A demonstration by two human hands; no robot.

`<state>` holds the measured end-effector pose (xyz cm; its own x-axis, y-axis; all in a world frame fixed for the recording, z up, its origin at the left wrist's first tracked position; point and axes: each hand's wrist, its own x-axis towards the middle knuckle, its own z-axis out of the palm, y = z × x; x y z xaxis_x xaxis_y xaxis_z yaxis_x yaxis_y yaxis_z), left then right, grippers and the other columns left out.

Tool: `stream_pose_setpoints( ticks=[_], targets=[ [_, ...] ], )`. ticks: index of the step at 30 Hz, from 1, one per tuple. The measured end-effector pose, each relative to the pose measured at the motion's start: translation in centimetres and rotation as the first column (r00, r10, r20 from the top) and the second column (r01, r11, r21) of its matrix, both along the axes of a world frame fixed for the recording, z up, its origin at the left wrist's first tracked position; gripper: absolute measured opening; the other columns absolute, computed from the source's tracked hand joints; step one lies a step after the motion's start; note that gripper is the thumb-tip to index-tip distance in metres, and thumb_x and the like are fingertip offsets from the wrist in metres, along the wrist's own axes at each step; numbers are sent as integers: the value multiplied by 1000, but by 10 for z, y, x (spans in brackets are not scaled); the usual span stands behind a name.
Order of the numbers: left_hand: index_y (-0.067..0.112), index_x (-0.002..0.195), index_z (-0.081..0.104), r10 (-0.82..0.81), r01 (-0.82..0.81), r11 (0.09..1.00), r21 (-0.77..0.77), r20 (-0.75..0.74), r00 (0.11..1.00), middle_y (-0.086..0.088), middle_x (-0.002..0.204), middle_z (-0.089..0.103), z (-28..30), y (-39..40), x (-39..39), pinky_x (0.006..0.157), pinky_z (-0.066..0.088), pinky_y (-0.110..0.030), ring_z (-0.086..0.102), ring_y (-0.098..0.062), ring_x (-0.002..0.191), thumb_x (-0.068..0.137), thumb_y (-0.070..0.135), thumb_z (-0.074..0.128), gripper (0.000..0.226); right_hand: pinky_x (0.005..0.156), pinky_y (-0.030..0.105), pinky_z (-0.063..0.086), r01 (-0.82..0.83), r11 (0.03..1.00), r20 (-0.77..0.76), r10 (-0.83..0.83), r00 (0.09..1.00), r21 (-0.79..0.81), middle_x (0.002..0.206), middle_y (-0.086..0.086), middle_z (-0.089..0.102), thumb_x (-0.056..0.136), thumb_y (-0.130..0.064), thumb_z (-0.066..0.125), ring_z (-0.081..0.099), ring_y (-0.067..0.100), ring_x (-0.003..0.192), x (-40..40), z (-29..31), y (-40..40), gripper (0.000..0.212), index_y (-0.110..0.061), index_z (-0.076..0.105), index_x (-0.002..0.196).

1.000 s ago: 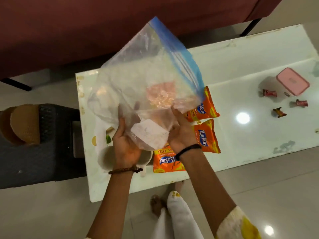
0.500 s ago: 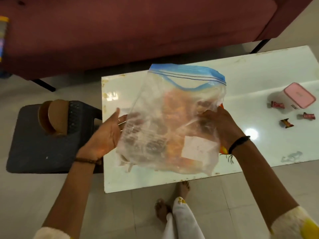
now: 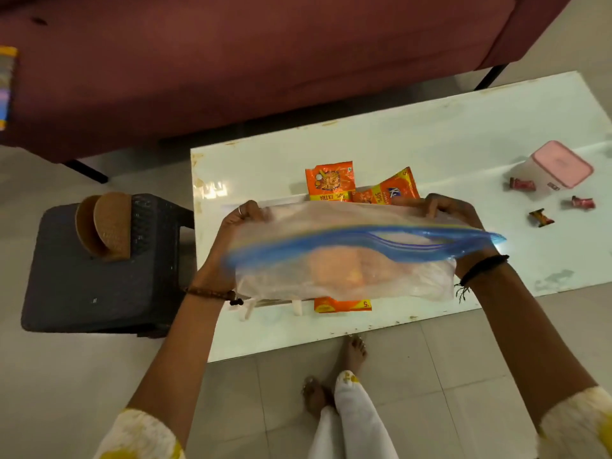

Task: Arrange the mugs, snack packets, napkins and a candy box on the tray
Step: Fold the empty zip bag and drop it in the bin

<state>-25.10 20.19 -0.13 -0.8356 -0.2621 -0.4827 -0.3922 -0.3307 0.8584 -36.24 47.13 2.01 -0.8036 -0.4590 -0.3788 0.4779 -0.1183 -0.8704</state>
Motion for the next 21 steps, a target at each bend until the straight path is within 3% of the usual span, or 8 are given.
stream_pose_setpoints(
  ticks=[4,5,7,11,15,17,19,21],
  targets=[
    [12,29,54,-4,0,999,-42,-111,994,1,48,60,14,13,-8,55,44,-15,56,-7,48,74,-30,11,75,52,13,49,144,975,101,-162,982,169,44,-15,65,93,-4,35,63,2,56,2,-6,11,56,-20,63,47],
    [14,31,52,22,-29,998,-54,-135,991,-6,58,60,17,16,-7,60,44,-19,56,-13,56,72,-29,14,70,51,14,49,181,975,183,-204,962,131,50,-13,67,94,-13,36,63,4,56,5,-10,14,49,-22,67,58],
    [17,38,50,111,-132,986,-106,-186,976,-11,74,56,17,22,-6,62,42,-25,52,-19,65,71,-25,20,61,63,24,54,233,953,430,-131,893,-194,84,-3,71,86,-43,44,67,13,76,18,-17,19,32,-21,66,94],
    [21,41,50,178,-237,950,-202,-271,946,3,84,71,13,37,-12,49,50,-16,70,-11,65,73,-24,25,60,94,51,48,262,874,597,39,802,-409,112,11,65,61,-70,56,61,28,109,47,-35,14,74,-18,54,113],
    [19,48,57,-130,-13,902,-433,-301,945,-9,93,66,10,67,-17,86,53,-49,63,-36,96,69,-25,37,53,74,36,55,204,929,536,-8,844,-308,80,2,67,75,-55,54,67,17,74,43,-44,16,44,-18,62,97],
    [27,56,70,-412,274,816,-508,-179,893,12,83,72,12,81,-23,85,52,-32,66,-16,91,67,-15,51,47,65,30,49,245,963,463,-167,871,-115,75,0,61,88,-27,54,61,15,66,28,-50,26,13,-17,62,87],
    [39,88,73,-581,528,807,-265,-192,791,20,97,73,16,96,-28,82,51,-16,66,0,96,65,-8,62,53,61,30,49,310,951,322,-289,902,-16,74,2,66,83,2,52,62,16,65,9,-52,44,19,-16,59,84],
    [40,118,60,-460,520,838,164,-300,836,9,120,68,17,112,-34,81,56,-26,65,-10,107,58,6,81,72,55,26,55,284,954,236,-257,937,-91,75,0,74,78,12,50,66,14,61,-7,-53,71,34,-18,58,91]
  ],
)
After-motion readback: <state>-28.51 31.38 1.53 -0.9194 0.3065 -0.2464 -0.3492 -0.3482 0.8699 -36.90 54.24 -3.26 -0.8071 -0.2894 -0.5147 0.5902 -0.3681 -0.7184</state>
